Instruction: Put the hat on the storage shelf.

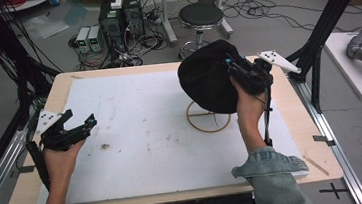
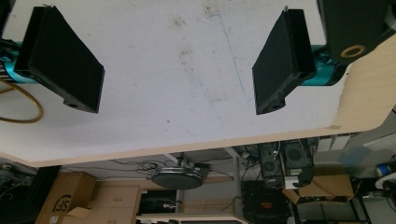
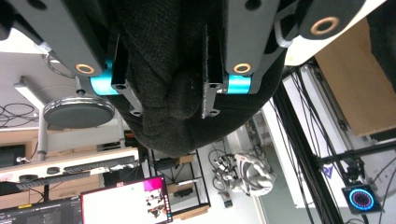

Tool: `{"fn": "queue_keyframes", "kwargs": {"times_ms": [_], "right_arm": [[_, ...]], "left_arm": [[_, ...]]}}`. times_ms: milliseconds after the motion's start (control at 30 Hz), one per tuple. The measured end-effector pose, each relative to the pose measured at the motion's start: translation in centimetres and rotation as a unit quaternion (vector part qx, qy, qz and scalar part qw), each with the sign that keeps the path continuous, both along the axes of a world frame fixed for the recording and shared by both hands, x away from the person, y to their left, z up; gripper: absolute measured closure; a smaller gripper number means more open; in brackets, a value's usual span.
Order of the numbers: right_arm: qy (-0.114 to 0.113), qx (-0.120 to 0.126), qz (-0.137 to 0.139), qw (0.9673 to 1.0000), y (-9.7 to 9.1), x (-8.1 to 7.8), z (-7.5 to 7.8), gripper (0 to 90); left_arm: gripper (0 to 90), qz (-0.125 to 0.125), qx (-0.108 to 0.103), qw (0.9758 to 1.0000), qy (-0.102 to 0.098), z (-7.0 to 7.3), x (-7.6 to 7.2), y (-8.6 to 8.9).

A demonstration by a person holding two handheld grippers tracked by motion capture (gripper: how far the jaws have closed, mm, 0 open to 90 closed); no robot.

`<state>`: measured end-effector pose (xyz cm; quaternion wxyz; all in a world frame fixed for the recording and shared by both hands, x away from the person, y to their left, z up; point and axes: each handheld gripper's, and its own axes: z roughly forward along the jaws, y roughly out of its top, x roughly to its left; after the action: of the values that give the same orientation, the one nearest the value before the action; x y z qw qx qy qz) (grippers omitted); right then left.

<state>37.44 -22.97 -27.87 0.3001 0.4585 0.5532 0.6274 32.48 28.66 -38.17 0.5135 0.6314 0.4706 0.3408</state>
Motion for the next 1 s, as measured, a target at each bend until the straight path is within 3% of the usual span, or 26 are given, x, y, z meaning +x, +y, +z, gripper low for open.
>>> {"fn": "queue_keyframes", "kwargs": {"times_ms": [733, 1000], "right_arm": [[0.011, -0.002, 0.004, 0.9999, -0.19, 0.16, -0.47, 49.7], [0.014, 0.0, 0.017, 0.9998, -0.47, 0.25, -0.72, 46.1]], "left_arm": [[17.1, 0.002, 0.0, 1.0, 0.004, -0.22, 0.12, -0.02], [17.0, 0.001, 0.003, 1.0, 0.005, -0.25, 0.13, -0.09]]}}
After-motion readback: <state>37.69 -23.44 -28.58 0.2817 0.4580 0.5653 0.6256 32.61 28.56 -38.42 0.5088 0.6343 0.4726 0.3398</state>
